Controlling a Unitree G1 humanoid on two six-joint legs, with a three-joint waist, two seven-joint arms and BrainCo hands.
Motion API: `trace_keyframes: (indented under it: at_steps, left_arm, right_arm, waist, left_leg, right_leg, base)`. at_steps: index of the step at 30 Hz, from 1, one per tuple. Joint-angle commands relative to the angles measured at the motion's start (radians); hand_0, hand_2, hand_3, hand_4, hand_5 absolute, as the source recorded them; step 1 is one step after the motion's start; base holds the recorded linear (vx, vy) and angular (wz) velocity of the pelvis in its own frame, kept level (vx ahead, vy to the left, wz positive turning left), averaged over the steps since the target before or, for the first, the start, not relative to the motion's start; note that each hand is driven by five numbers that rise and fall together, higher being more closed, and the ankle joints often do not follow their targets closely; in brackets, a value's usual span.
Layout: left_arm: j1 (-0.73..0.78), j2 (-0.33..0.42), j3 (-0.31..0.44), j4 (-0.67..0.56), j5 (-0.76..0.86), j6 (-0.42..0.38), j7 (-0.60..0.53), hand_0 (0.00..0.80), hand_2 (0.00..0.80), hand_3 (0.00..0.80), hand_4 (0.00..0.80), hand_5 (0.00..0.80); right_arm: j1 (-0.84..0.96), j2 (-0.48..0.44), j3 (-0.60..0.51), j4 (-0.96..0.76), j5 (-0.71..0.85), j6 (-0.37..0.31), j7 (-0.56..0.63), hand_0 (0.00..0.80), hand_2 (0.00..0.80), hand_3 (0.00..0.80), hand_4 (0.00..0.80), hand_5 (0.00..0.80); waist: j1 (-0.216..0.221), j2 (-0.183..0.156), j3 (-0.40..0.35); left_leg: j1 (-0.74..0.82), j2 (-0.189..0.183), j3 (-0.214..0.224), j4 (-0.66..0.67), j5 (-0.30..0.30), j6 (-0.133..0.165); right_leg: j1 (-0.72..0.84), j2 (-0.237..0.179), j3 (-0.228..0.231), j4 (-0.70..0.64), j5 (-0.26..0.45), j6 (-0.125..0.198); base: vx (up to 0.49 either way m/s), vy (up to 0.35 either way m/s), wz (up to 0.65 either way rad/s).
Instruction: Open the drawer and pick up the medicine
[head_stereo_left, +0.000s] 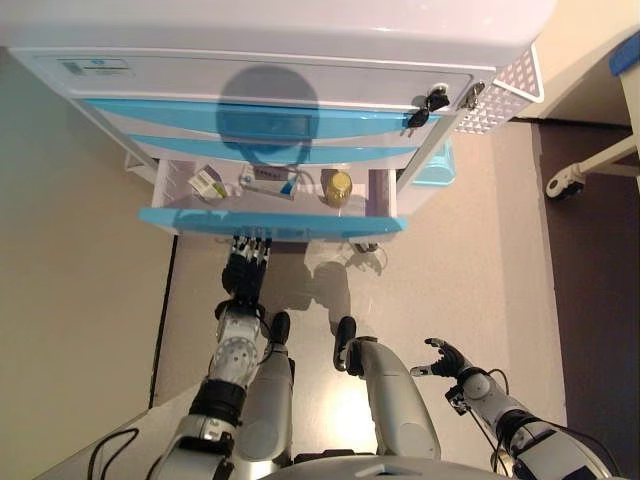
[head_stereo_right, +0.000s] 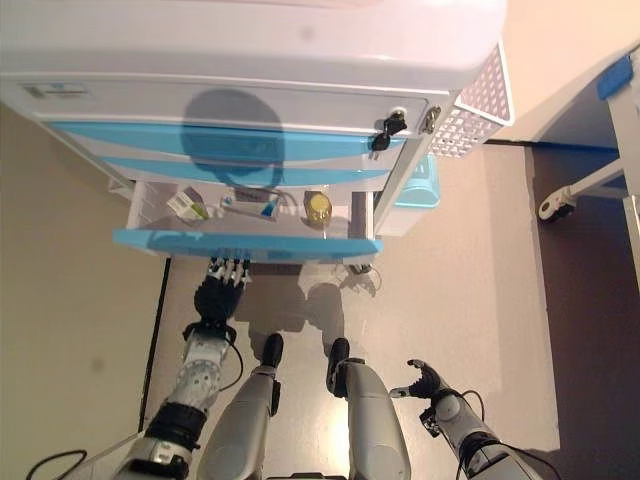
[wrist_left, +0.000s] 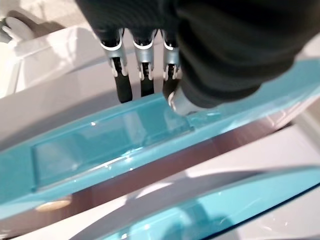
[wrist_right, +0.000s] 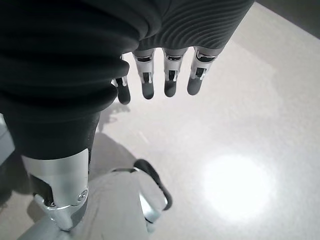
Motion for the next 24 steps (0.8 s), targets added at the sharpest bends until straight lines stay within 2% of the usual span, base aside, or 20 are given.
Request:
trace_keyframes:
  at_steps: [1, 7, 11, 18, 24]
  left_arm:
    - [0.046, 0.1, 0.202, -0.289, 0.018, -0.106, -0.181, 0.8, 0.8, 0.8, 0.8, 0.8]
    - [0.129, 0.115, 0.197, -0.283, 0.017, -0.061, -0.22, 0.8, 0.8, 0.8, 0.8, 0.8]
    - [0.224, 0.124, 0.159, -0.306, 0.005, -0.007, -0.255, 0.8, 0.8, 0.8, 0.8, 0.8]
    - [0.369, 0.161, 0.123, -0.31, 0.005, 0.057, -0.278, 0.8, 0.8, 0.8, 0.8, 0.8]
    - [0.476, 0.167, 0.158, -0.14, 0.024, 0.112, -0.292, 0.8, 0.8, 0.8, 0.8, 0.8]
  right_arm:
    - [0.068, -0.033, -0.008, 0.028, -0.021, -0.005, 0.002, 0.0, 0.0, 0.0, 0.0, 0.0]
    - [0.072, -0.051, -0.027, 0.033, -0.029, -0.006, 0.008, 0.0, 0.0, 0.0, 0.0, 0.0]
    - [0.064, -0.059, -0.036, 0.046, -0.043, -0.001, 0.003, 0.0, 0.0, 0.0, 0.0, 0.0]
    - [0.049, -0.066, -0.028, 0.038, -0.06, 0.007, 0.005, 0.0, 0.0, 0.0, 0.0, 0.0]
    - [0.053, -0.076, -0.031, 0.047, -0.074, 0.009, 0.013, 0.0, 0.0, 0.0, 0.0, 0.0]
  waist:
    - [0.066, 0.033, -0.095]
    - [0.084, 0.061, -0.108]
    - [0.101, 0.086, -0.113]
    - [0.112, 0.106, -0.127]
    - [0.124, 0.118, -0.148]
  left_leg:
    - [-0.106, -0.099, 0.008, 0.088, -0.014, 0.1]
    - [-0.102, -0.106, -0.015, 0.077, 0.0, 0.095]
    - [-0.092, -0.118, -0.031, 0.075, 0.002, 0.096]
    - [-0.076, -0.117, -0.03, 0.065, 0.004, 0.103]
    - [-0.047, -0.112, -0.026, 0.039, 0.008, 0.106]
  right_leg:
    - [0.007, -0.048, 0.04, -0.078, 0.13, 0.124]
    - [0.018, -0.057, 0.021, -0.079, 0.124, 0.123]
    - [0.034, -0.069, 0.009, -0.072, 0.115, 0.124]
    - [0.047, -0.07, 0.013, -0.084, 0.124, 0.129]
    - [0.067, -0.068, 0.018, -0.103, 0.126, 0.136]
  base:
    - [-0.006, 0.012, 0.07]
    - [-0.003, 0.018, 0.13]
    - [0.006, 0.018, 0.15]
    - [0.015, 0.024, 0.1]
    - [0.029, 0.011, 0.01]
